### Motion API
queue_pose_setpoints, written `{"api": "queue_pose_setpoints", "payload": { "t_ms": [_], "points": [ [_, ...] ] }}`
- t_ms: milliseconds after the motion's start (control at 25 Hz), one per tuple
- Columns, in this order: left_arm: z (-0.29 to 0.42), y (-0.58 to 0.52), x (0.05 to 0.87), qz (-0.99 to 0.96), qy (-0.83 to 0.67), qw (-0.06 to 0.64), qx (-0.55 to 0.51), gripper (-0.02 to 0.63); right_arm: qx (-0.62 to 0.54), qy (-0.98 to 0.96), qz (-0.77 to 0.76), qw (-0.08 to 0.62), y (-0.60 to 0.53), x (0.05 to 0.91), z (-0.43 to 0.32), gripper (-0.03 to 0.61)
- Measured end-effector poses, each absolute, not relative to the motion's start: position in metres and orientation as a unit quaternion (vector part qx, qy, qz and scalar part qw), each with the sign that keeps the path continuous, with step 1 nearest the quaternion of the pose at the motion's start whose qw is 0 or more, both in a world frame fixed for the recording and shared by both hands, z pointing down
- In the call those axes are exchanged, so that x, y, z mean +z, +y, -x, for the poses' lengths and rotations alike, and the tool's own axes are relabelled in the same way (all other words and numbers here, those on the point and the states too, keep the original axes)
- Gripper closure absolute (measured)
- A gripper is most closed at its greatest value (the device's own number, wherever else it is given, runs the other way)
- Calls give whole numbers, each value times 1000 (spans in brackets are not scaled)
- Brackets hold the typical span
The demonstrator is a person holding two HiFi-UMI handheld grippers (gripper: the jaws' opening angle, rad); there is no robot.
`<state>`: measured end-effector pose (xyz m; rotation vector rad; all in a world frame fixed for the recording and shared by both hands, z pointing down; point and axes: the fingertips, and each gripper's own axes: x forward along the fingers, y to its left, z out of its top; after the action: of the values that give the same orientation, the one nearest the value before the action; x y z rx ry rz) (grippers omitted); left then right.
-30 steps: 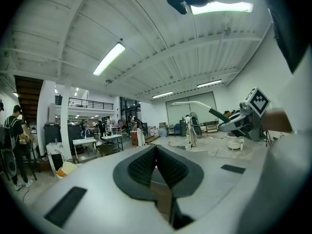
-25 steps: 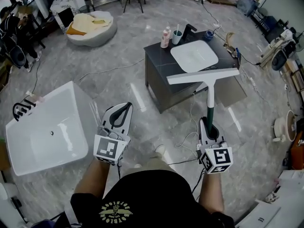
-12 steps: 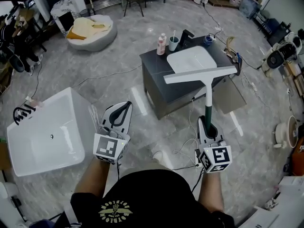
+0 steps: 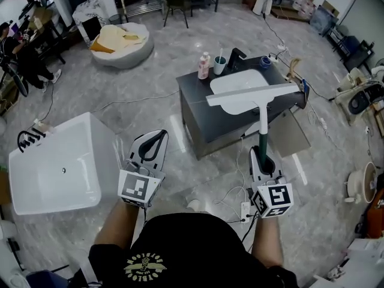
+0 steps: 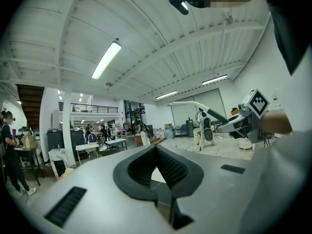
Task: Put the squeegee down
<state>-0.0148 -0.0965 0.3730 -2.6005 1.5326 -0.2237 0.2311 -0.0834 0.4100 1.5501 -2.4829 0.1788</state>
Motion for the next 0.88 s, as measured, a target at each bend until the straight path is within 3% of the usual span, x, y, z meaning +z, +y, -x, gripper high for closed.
{"api": "queue_pose_setpoints", "payload": {
  "t_ms": [880],
  "points": [
    [-8,-100,371,866,490,51,-83,591,76,-840,-529,89,-85,415,-247,528]
  ]
}}
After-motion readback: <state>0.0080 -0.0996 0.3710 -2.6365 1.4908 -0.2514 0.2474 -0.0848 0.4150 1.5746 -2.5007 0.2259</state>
